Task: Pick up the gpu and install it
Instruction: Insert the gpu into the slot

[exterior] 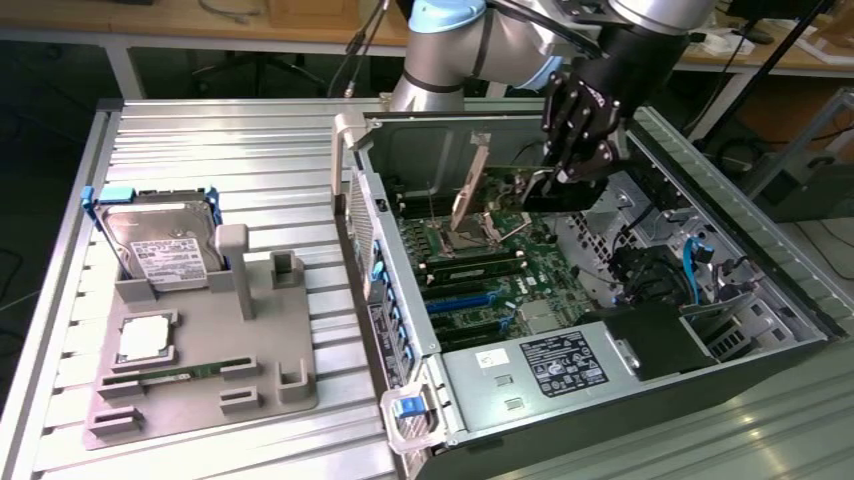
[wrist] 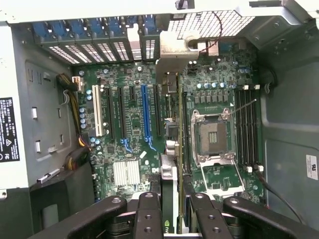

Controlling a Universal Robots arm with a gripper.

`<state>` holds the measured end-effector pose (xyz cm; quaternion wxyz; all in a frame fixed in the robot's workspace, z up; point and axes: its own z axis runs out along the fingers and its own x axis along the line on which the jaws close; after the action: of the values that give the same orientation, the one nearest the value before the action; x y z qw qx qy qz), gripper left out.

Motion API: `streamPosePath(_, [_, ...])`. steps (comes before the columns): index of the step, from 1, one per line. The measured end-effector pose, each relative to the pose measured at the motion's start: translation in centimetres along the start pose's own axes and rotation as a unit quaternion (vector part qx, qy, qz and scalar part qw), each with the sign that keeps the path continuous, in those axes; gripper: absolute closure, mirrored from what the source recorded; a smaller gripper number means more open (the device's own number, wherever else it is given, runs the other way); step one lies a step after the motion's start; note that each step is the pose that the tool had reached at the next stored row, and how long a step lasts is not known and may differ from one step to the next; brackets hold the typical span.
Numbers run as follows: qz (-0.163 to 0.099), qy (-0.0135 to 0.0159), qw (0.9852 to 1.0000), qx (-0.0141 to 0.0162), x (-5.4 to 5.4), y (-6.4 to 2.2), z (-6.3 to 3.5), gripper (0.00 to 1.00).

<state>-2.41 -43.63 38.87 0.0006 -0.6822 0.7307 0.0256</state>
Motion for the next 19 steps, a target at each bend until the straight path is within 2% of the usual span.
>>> streamPosePath(19, [0.0, 0.0001, 1.0, 0.0, 0.0, -0.05, 1.34, 0.73])
